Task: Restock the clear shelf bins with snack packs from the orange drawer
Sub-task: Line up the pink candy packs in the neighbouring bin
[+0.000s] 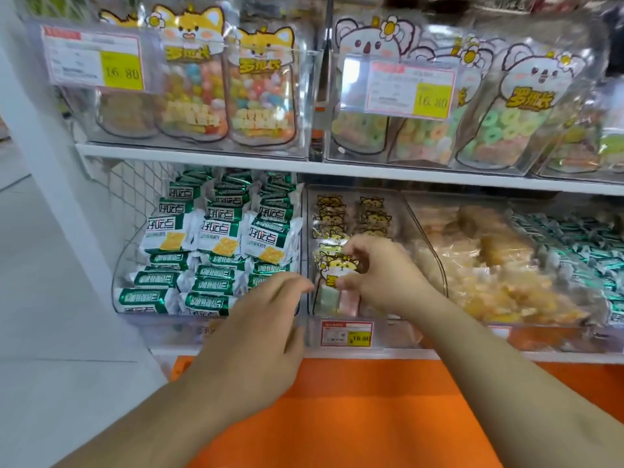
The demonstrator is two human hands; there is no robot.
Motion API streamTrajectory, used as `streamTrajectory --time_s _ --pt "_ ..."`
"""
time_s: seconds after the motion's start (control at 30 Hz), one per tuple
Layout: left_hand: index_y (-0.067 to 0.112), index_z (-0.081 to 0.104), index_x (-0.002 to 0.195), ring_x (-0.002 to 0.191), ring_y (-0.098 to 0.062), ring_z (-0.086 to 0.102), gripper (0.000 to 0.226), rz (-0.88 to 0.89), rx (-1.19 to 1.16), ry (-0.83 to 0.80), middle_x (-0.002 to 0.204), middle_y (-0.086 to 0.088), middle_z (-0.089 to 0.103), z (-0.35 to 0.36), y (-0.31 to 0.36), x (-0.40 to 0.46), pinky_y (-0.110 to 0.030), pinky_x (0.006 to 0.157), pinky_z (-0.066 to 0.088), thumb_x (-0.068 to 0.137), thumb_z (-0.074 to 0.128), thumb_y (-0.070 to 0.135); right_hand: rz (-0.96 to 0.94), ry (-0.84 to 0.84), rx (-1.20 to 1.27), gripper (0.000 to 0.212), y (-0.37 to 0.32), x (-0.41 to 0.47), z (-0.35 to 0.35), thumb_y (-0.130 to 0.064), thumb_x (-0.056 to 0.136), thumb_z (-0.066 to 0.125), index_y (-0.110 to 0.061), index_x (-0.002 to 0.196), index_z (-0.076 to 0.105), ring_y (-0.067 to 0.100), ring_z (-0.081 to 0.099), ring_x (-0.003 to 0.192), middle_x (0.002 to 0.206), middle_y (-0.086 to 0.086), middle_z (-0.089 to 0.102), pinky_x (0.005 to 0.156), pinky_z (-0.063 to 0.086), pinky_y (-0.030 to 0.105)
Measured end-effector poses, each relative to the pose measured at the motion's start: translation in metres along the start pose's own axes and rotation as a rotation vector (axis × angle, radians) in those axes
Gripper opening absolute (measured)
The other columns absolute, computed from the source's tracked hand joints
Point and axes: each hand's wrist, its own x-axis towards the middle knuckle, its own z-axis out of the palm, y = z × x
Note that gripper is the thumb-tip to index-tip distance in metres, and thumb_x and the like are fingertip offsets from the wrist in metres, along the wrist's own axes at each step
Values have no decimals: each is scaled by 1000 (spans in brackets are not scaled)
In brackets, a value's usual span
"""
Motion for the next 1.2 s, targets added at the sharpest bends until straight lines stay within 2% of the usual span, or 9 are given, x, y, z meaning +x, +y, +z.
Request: streamTrajectory --time_s 0.1,0.2,0.33,0.43,0.67,0.87,1.03,1.13,1.2 --pt "43 32 149 137 -2 34 51 6 6 -14 148 31 24 3 -3 -1 -21 107 36 104 53 29 -90 53 -171 40 12 3 7 -41 79 90 -30 110 68 17 49 93 84 -20 50 72 40 31" --pt "41 35 148 136 -4 34 50 8 24 -17 147 29 25 6 -3 -1 -23 110 35 103 53 28 -172 126 -345 60 23 8 9 -57 73 88 -31 124 70 21 44 110 107 -11 57 94 42 38" --pt "40 37 147 130 -2 30 48 -2 49 -9 145 28 26 7 0 -1 -25 109 33 103 53 28 -179 155 -447 71 26 8 9 -69 71 82 -35 132 67 26 40 120 122 -5 56 99 35 41" --pt "39 40 146 121 8 21 48 2 61 1 144 27 29 7 1 -1 -26 110 31 102 55 27 -169 146 -473 74 26 6 4 -74 71 78 -38 134 64 25 38 122 129 -6 55 100 35 42" --pt "38 40 146 121 12 15 48 12 64 17 146 26 30 8 4 -3 -27 113 27 102 55 26 -148 80 -434 76 26 1 -2 -69 73 81 -42 140 57 23 32 132 142 -10 49 109 32 42" --pt "36 45 143 136 2 30 46 61 40 29 143 25 36 8 13 -11 -29 115 31 101 57 24 -167 93 -339 73 21 -19 -18 -57 76 86 -38 141 60 22 34 134 140 -12 53 114 34 42" --pt "37 46 144 132 3 40 44 43 -58 9 141 25 42 2 28 -31 -22 107 37 102 57 27 -191 105 -192 55 5 -66 -31 -46 77 90 -30 125 69 15 46 123 127 -9 60 97 33 23" --pt "36 51 141 125 4 49 41 -8 -130 -47 137 22 50 5 29 -50 -22 105 44 102 60 25 -189 47 -66 43 -5 -104 -26 -40 79 90 -23 112 70 11 55 107 113 -6 63 87 39 18" --pt "32 55 137 118 4 52 38 -42 -166 -86 132 18 56 16 23 -66 -13 100 43 101 62 22 -168 -26 -21 40 -8 -131 -15 -35 80 91 -19 110 69 12 57 99 107 -4 63 79 40 17"
